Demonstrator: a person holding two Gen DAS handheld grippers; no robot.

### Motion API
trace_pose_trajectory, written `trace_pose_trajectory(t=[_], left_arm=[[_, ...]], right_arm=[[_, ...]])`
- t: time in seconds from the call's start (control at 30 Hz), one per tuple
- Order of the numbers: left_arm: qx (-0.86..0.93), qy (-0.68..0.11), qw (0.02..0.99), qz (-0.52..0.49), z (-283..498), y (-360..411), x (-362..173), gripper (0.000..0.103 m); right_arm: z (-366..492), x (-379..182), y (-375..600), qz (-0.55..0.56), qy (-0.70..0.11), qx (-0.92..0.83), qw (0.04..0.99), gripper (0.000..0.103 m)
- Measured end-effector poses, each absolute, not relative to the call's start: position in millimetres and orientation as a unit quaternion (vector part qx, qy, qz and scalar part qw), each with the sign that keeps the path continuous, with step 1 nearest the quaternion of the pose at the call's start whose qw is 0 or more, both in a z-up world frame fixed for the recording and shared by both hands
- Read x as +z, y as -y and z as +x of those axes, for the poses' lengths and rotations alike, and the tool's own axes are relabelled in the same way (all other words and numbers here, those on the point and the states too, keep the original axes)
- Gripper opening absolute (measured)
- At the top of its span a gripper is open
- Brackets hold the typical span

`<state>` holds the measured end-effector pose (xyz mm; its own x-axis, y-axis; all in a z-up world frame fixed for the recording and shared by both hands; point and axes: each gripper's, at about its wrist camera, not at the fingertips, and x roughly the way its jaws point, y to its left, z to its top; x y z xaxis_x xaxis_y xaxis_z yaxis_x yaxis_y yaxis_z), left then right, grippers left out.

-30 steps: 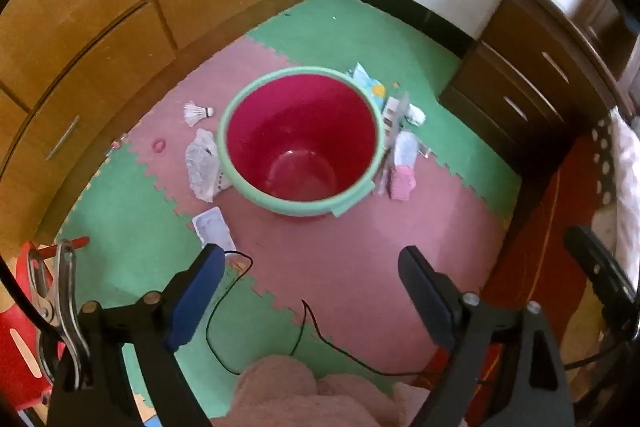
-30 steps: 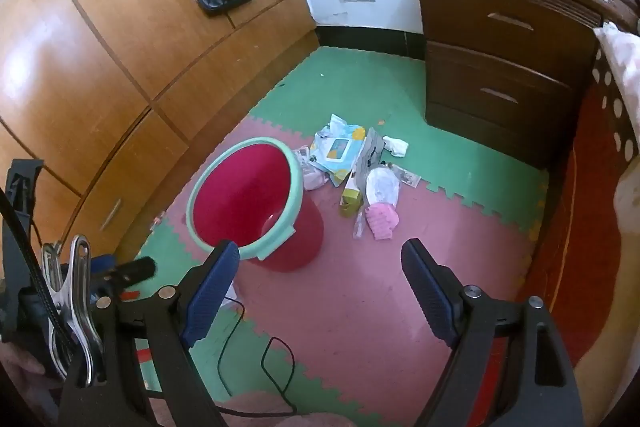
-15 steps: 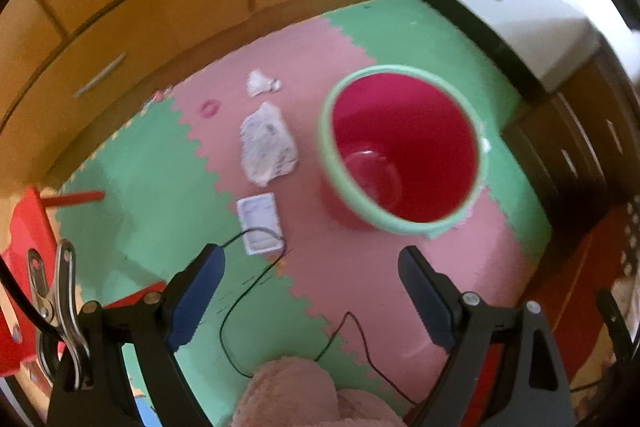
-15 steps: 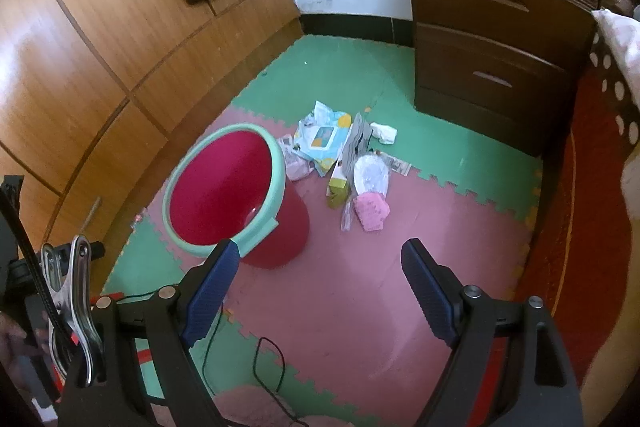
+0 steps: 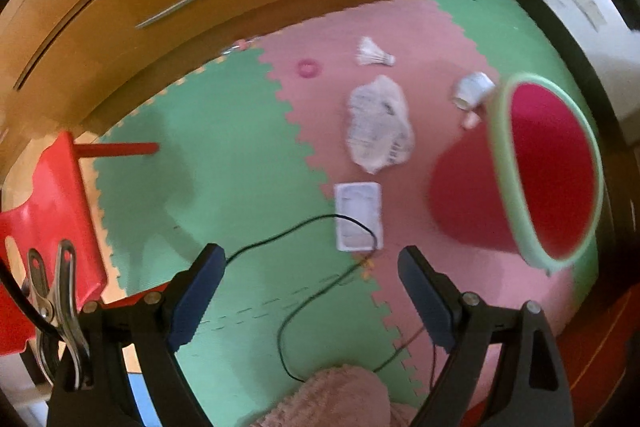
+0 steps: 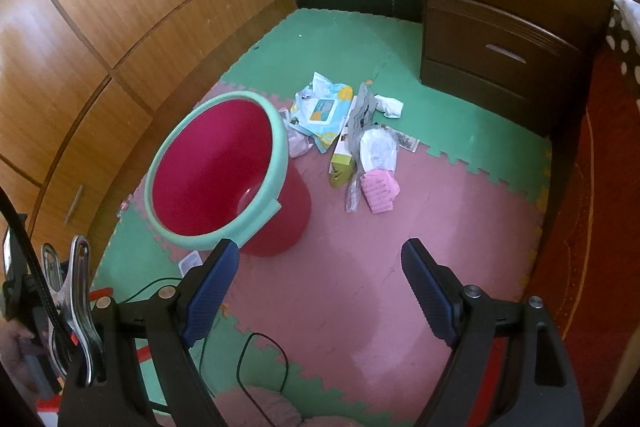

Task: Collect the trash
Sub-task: 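Move the left tool toward the white plastic tray on the mat, then close the left tool on the white plastic tray and lift it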

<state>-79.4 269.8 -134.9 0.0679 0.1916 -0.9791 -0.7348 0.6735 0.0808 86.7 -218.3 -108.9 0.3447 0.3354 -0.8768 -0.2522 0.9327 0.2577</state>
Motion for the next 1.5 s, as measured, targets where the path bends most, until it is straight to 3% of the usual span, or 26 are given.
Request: trace_pose_trajectory(t=[0.57,1.17,1.5], left_arm=[[0.455,-0.567,0.655,-0.206,-103.3,-388.8,-166.8,0.092],[0.289,-0.633,0.672,-0.255,-25.8,-258.2,-352.0,0.092],[0.253,-0.643,0.673,-0.262,-14.2,-228.2,-428.4,0.102]], right_arm=[[104.2,-138.1,165.1,0.010,-0.559,0.161,0.813,0.086],[129.9,-240.2,186.3,-0.025,-0.596,0.190,0.780,0.086],[129.1,-289.1,206.7,-0.021,-0.619,0.166,0.768,0.086]])
